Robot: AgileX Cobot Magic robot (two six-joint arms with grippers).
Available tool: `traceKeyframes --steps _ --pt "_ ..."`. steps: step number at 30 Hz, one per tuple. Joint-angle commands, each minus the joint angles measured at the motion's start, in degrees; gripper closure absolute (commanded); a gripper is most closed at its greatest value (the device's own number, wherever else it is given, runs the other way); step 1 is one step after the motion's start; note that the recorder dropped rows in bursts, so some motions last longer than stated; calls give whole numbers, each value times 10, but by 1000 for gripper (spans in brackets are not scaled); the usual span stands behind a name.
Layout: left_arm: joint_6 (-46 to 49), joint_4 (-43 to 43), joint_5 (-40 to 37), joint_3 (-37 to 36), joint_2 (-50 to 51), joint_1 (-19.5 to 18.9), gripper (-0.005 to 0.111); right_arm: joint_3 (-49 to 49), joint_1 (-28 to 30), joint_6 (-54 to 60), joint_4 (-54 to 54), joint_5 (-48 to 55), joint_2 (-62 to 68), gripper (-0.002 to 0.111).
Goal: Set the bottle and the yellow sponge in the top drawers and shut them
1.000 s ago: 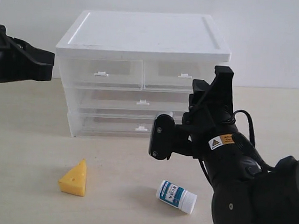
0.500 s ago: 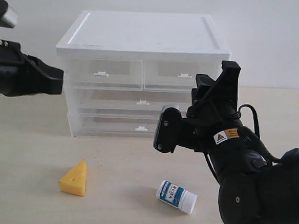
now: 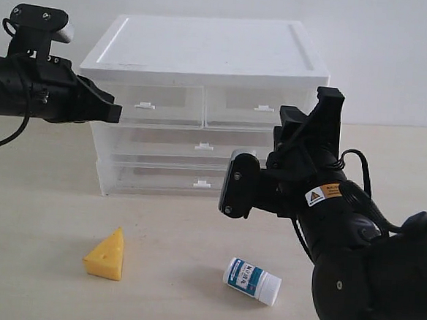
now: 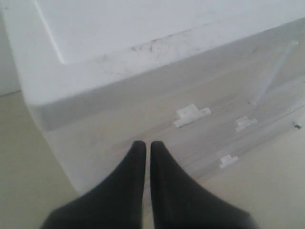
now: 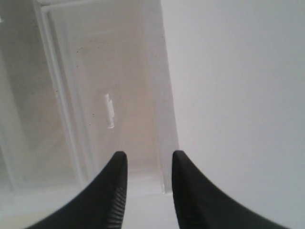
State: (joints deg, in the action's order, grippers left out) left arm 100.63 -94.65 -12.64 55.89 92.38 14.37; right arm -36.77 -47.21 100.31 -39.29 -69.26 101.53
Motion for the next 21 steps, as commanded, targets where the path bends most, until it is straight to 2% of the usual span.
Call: traceKeyframes --steps 1,21 --pt "4 -4 -10 3 0 2 103 2 4 6 0 -7 3 80" --pt "48 -30 36 29 27 1 103 0 10 7 17 -7 4 80"
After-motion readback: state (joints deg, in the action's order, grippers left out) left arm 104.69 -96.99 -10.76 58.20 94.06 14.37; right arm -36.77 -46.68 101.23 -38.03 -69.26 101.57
